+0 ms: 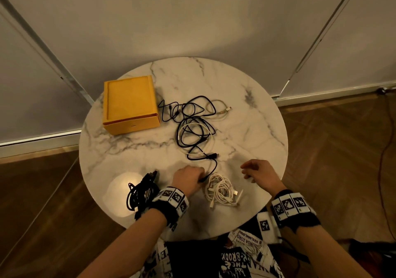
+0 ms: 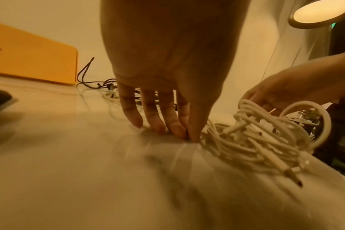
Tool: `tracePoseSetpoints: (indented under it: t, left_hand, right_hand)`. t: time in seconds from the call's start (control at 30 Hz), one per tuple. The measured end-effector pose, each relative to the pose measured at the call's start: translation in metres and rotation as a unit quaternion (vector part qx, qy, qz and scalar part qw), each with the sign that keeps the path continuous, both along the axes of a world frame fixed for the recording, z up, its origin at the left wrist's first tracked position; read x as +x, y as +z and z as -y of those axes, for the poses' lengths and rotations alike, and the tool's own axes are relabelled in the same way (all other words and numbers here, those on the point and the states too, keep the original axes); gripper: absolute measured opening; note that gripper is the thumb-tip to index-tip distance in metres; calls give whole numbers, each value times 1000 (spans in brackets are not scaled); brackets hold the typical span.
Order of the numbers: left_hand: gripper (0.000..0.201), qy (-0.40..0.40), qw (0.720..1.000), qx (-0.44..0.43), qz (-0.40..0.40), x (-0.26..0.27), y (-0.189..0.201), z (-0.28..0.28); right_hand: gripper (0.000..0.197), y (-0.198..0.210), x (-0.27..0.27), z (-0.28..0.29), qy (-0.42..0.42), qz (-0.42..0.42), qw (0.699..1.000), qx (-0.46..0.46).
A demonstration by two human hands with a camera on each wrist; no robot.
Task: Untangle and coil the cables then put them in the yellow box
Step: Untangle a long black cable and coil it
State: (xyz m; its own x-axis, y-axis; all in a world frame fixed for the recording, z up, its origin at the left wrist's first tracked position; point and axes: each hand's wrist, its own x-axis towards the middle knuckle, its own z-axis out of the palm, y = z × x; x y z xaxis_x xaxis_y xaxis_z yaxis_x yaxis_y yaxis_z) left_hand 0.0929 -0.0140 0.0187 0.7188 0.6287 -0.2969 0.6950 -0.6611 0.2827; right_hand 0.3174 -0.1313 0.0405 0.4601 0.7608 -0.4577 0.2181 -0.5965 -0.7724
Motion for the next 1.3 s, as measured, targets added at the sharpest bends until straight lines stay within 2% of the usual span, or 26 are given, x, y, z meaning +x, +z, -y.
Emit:
tracePoseSetpoints:
  t: [0.07,0.13,0.17,0.23,0.33,0.43,0.5,0.57,0.6,0.8,0.83,0.87,0.93,1.0,1.1,1.2,1.23,1.3]
  left_hand:
    - [14,19,999,-38,-8,2,8,-12]
    - [14,72,989,-119,49,2,24,-27]
    - [13,103,972,-183,105,1,34,-34]
    - [13,143,917,-305,214,3,63,-43]
    - [6,158,845,-397,323,7,114,-51]
    - [11,111,807,-416,404,7,165,-57]
    - [9,90,790,-413,444,4,195,-60]
    - [4,76,773,-404,483,-2,222,-65]
    - [5,65,765,-397,503,-6,235,-69]
    - [8,20,710,-369,600,-43,279,-80]
    - [8,19,715,-363,597,-49,281,-82]
    - [6,25,732,-345,587,-55,280,-84]
    - [2,72,792,-284,535,-63,272,-90]
    - [21,141,837,-232,475,-66,256,-95]
    - [44,196,857,-239,413,-65,237,-96]
    - [47,199,866,-237,393,-63,227,-97]
    - [45,199,867,-231,394,-63,226,-98]
    - [40,208,862,-226,404,-62,225,-101]
  right_hand:
    - [18,10,-4,-9,15,-4,1000,21]
    - [18,20,-7,-18,22,-3,998,51]
    - [18,26,-9,-23,30,0,997,66]
    - [21,39,-15,-36,59,7,994,95]
    - [45,57,-25,-63,98,13,986,133]
    - [49,80,-35,-99,122,21,977,175]
    - [30,96,-43,-125,161,38,965,203]
    - [8,109,-49,-147,204,91,953,207]
    - [6,113,-50,-157,216,110,949,202]
    - [25,115,-29,-176,241,141,947,158]
    - [25,121,-25,-179,241,138,947,163]
    - [24,131,-22,-181,239,143,945,172]
    - [23,156,-18,-187,227,162,939,199]
    - [21,187,-15,-195,218,178,931,233]
    - [19,234,-8,-208,177,209,913,303]
    - [18,266,-6,-217,102,194,887,406]
    - [17,269,-10,-219,120,204,888,395]
    - [14,270,-17,-219,213,254,894,303]
